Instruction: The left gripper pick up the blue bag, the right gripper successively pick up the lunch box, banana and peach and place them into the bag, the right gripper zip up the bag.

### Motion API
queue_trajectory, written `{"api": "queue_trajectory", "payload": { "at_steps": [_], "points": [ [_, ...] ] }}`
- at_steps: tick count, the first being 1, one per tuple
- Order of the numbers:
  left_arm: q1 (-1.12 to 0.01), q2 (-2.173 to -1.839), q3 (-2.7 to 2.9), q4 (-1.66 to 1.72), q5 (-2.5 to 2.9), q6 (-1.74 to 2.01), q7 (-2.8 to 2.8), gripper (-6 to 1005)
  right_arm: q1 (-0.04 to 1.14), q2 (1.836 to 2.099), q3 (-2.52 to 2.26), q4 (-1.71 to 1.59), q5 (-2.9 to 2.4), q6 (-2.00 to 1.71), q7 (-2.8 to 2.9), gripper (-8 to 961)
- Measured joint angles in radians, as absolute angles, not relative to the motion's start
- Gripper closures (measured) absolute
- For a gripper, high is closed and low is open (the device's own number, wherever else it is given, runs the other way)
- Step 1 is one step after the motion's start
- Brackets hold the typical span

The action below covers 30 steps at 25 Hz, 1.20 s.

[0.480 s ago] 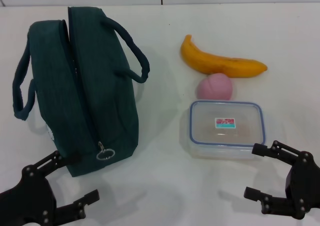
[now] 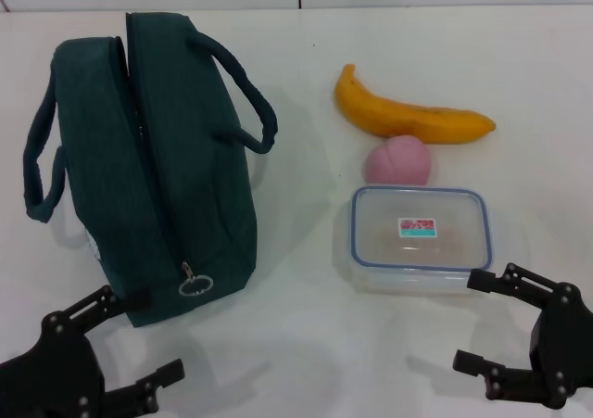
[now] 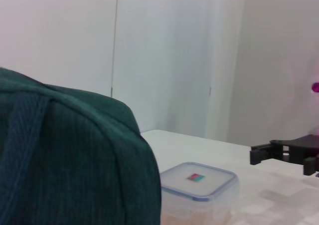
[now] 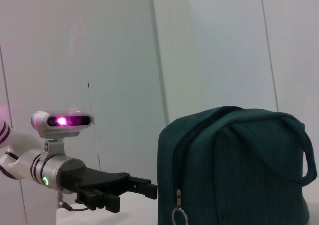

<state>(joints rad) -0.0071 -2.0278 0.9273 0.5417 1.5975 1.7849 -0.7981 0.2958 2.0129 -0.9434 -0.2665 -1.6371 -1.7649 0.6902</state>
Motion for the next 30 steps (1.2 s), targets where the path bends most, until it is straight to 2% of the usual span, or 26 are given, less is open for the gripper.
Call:
{"api": "queue_trajectory", "payload": {
  "at_steps": [6,15,18,30],
  "points": [
    [-0.007,-2.026,0.877,0.541,1.584,1.86,-0.86,127,0.293,2.011,-0.939,-0.269,-1.634,-1.763,0.69,84],
    [-0.064,-1.998,0.642,0.614,1.582,1.966,-1.435,127,0.296,2.011,-0.936,-0.265,-1.632,-1.764,0.69,84],
    [-0.121,-1.971,0.631,0.668,1.585,1.958,-1.627,127,0.298,2.012,-0.937,-0.262,-1.632,-1.764,0.69,84],
    [-0.27,-1.9,0.532,1.081,1.762,1.886,-2.257,128,0.299,2.014,-0.935,-0.261,-1.63,-1.762,0.69,84]
  ]
}}
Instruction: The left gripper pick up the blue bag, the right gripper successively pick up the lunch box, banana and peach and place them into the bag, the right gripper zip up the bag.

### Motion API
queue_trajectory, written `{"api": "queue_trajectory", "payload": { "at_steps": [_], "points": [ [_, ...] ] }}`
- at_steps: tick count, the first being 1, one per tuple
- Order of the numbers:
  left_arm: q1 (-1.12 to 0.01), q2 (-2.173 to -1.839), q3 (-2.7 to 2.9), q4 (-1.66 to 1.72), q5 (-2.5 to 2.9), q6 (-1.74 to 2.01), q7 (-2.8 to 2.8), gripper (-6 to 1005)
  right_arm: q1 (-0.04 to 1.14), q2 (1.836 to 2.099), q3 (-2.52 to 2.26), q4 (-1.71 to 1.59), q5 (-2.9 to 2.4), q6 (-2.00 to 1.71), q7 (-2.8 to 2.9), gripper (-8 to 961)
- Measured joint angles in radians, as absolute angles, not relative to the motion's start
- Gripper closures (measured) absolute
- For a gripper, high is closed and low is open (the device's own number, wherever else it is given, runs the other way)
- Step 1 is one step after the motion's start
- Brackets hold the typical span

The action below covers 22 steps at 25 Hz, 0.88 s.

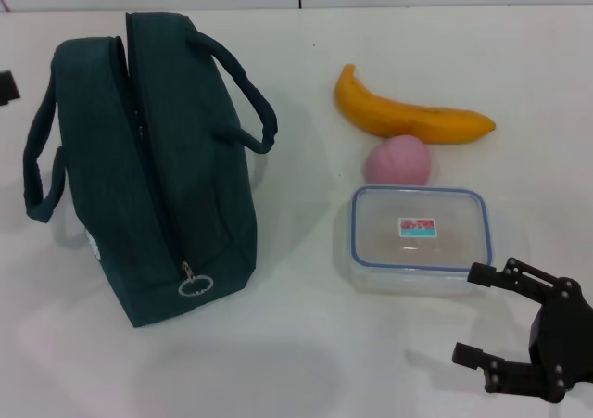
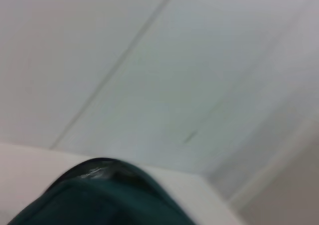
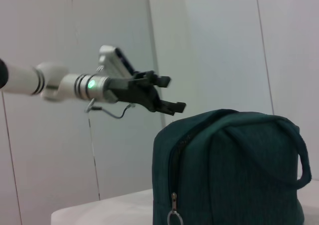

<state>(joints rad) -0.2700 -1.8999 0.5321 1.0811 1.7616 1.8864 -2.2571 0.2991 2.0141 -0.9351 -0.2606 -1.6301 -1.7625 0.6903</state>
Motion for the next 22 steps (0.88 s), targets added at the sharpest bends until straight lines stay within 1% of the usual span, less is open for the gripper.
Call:
{"api": "queue_trajectory", "payload": {
  "at_steps": [4,8,11,18,22],
  "points": [
    [-0.363,-1.878,0.559,1.222,1.968,1.887,-2.498,128,0.299,2.014,-0.934,-0.261,-1.629,-1.762,0.691,84],
    [-0.423,-1.87,0.621,1.311,2.085,1.889,-2.628,128,0.299,2.014,-0.933,-0.261,-1.62,-1.761,0.692,84],
    [-0.444,-1.87,0.651,1.333,2.142,1.894,-2.673,128,0.299,2.014,-0.934,-0.261,-1.62,-1.761,0.692,84],
    [-0.466,-1.879,0.687,1.329,2.162,1.909,-2.699,129,0.298,2.014,-0.934,-0.261,-1.62,-1.759,0.691,83],
    [-0.484,-1.9,0.695,1.327,2.22,1.903,-2.703,129,0.298,2.014,-0.934,-0.261,-1.62,-1.758,0.691,83]
  ]
}}
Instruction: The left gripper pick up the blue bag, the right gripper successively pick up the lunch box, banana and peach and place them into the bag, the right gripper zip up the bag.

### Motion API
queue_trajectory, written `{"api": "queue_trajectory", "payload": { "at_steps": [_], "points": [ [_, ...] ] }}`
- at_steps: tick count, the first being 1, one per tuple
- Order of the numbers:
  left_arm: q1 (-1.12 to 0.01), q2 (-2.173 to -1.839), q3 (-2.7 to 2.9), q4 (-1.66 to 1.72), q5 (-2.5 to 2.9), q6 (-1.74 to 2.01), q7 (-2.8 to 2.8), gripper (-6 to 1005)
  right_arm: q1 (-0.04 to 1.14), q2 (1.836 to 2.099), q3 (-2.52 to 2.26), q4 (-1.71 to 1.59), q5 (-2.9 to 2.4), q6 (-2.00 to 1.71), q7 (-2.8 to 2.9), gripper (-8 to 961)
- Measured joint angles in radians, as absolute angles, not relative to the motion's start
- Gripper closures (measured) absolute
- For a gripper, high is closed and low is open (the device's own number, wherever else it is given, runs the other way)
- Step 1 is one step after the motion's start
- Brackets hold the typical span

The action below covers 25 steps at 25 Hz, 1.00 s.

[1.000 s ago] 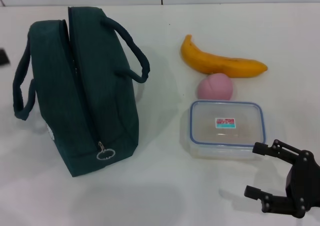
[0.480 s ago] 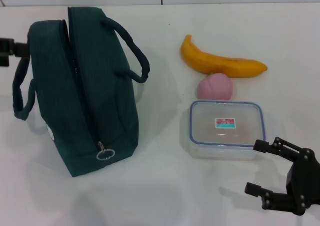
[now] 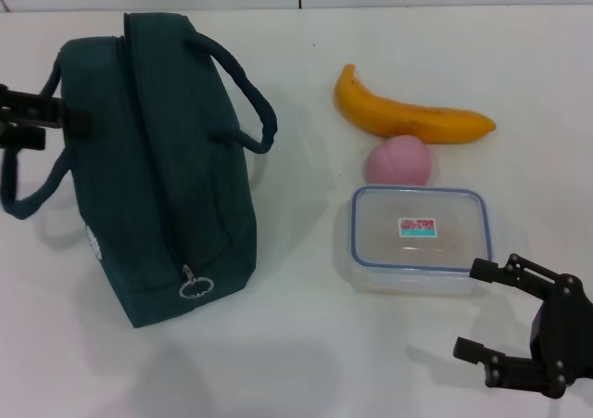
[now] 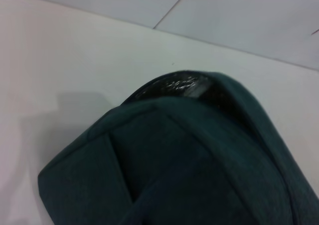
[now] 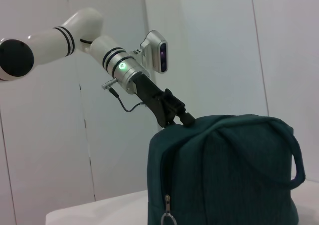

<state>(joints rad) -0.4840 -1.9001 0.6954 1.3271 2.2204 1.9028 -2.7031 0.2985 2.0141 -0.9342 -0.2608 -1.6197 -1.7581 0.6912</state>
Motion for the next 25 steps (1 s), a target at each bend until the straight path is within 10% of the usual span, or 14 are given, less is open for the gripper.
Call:
{"api": "queue_trajectory", "payload": {
  "at_steps": [25],
  "points": [
    [-0.572,-1.949,0.723,1.326,2.354,1.888,-2.745,146,0.301,2.014,-0.934,-0.261,-1.607,-1.735,0.69,83]
  ]
}}
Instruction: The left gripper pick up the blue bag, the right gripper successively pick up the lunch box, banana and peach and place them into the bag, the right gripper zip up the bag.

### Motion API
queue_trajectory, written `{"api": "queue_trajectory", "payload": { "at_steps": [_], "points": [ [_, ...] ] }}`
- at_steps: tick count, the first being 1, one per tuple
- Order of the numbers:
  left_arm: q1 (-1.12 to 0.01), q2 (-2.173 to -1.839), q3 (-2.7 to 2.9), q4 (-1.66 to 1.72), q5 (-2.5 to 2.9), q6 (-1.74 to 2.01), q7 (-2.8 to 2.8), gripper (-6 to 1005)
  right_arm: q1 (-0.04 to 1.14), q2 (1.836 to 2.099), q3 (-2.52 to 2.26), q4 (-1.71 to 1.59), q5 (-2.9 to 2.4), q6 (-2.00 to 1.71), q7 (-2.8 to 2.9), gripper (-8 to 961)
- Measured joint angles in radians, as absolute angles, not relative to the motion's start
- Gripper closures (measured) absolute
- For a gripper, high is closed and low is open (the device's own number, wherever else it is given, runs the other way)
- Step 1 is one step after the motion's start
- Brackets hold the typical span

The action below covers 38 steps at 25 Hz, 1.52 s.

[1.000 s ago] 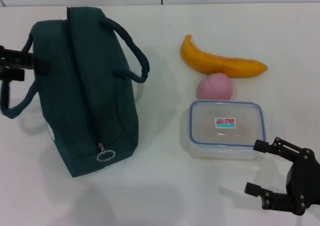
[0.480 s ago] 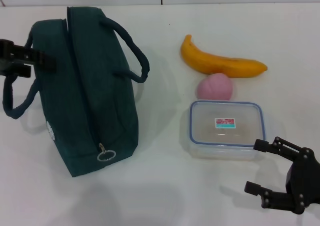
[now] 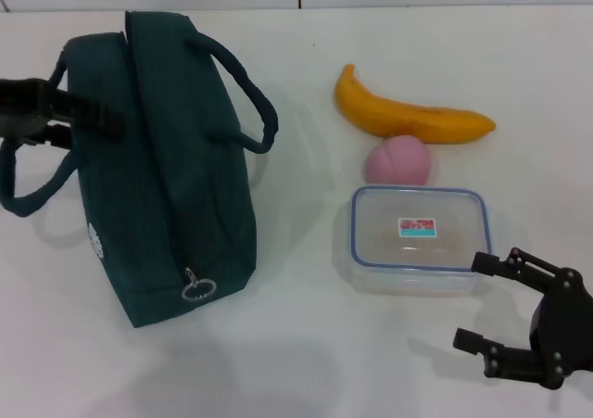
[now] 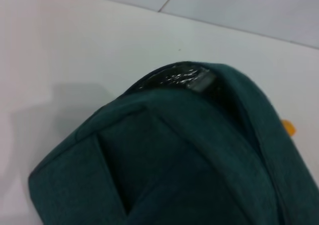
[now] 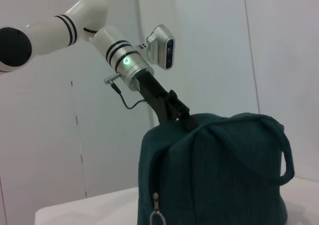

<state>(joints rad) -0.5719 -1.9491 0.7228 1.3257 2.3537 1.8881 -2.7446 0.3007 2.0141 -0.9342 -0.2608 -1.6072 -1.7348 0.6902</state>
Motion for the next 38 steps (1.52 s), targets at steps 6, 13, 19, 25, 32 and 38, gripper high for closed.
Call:
{"api": "queue_trajectory", "payload": {
  "at_steps": [6,13,19,25,32,38],
  "points": [
    [-0.572,-1.952,0.718,1.332,2.361,1.885,-2.735,194,0.301,2.014,-0.934,-0.261,-1.605,-1.733,0.69,83],
    [-0.563,-1.959,0.719,1.331,2.357,1.882,-2.671,383,0.299,2.014,-0.934,-0.261,-1.6,-1.733,0.69,83],
    [-0.57,-1.959,0.723,1.328,2.356,1.885,-2.677,719,0.296,2.014,-0.934,-0.259,-1.591,-1.74,0.691,84],
    [-0.572,-1.956,0.722,1.328,2.356,1.891,-2.688,840,0.294,2.014,-0.934,-0.247,-1.551,-1.763,0.702,84],
    [-0.557,-1.946,0.719,1.314,2.267,1.895,-2.681,940,0.28,2.003,-0.932,-0.186,-1.259,-1.809,1.063,83],
    [-0.556,-1.935,0.719,1.29,2.224,1.897,-2.68,960,0.255,1.981,-0.929,-0.139,-1.08,-1.707,1.506,83]
  ]
}}
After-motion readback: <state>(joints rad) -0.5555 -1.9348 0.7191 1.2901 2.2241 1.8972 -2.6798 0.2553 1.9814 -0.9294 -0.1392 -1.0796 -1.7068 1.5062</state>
